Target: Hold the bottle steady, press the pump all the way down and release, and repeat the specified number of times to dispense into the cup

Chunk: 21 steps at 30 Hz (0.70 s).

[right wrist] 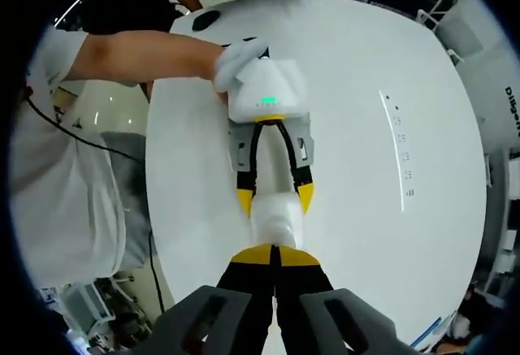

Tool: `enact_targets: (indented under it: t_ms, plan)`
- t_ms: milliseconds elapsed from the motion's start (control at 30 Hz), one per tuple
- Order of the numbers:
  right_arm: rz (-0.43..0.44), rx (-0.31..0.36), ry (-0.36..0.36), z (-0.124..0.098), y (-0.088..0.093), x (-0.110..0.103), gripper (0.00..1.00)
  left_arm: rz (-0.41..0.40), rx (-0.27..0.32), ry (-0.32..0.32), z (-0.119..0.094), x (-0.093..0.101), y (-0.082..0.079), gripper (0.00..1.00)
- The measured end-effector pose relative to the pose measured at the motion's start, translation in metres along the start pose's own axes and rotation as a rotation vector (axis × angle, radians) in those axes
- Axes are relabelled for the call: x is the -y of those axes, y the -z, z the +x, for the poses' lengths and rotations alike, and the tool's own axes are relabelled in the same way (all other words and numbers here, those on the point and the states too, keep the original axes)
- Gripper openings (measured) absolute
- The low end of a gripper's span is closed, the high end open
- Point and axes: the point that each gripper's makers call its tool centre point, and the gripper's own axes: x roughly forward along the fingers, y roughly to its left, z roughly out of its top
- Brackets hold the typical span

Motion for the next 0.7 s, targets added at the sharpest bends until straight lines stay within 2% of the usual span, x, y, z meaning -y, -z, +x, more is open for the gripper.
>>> enact_targets:
  t_ms: [100, 200, 233, 267, 300, 333, 367, 400, 467, 500, 600, 633, 700]
  plan:
    - [0.015, -0.022, -0.013, 0.009, 0.002, 0.003, 0.00, 0.000, 0.003, -0.001, 0.000, 0.000, 0.000, 0.40]
    - [0.043, -0.024, -0.022, 0.007, -0.002, 0.001, 0.00, 0.000, 0.004, 0.001, 0.001, 0.000, 0.000, 0.40]
    - [0.002, -0.038, -0.017, 0.007, -0.003, -0.003, 0.00, 0.006, 0.004, 0.003, 0.000, 0.000, 0.000, 0.40]
    - [-0.005, -0.032, -0.022, 0.007, -0.006, -0.002, 0.00, 0.003, 0.005, 0.003, 0.000, 0.000, 0.000, 0.40]
    - [0.027, -0.033, -0.013, 0.006, -0.005, 0.001, 0.00, 0.001, 0.004, 0.002, 0.000, 0.000, 0.000, 0.40]
    - [0.036, -0.028, -0.009, 0.005, -0.004, 0.003, 0.00, 0.003, 0.003, 0.001, 0.000, 0.000, 0.000, 0.40]
    - [0.018, 0.009, -0.016, 0.006, -0.005, 0.005, 0.00, 0.002, 0.004, -0.001, 0.000, 0.000, 0.000, 0.40]
    - [0.032, -0.004, -0.012, 0.004, -0.003, 0.004, 0.00, 0.004, 0.005, 0.000, 0.000, -0.001, 0.000, 0.40]
    - [0.036, 0.011, -0.005, 0.004, -0.003, 0.006, 0.00, 0.001, 0.006, 0.001, 0.000, 0.000, 0.000, 0.40]
    - [0.067, 0.036, -0.002, 0.001, -0.004, 0.007, 0.00, 0.002, 0.002, -0.001, 0.000, -0.001, 0.000, 0.40]
    - [0.048, 0.060, 0.002, -0.007, -0.007, 0.010, 0.00, -0.002, 0.006, -0.003, 0.000, 0.000, 0.000, 0.40]
    - [0.039, 0.050, -0.003, -0.007, -0.004, 0.009, 0.00, -0.002, 0.006, -0.004, 0.000, 0.000, 0.000, 0.40]
    - [0.045, 0.065, 0.024, -0.009, -0.008, 0.007, 0.00, -0.003, 0.005, -0.006, 0.000, 0.000, 0.001, 0.40]
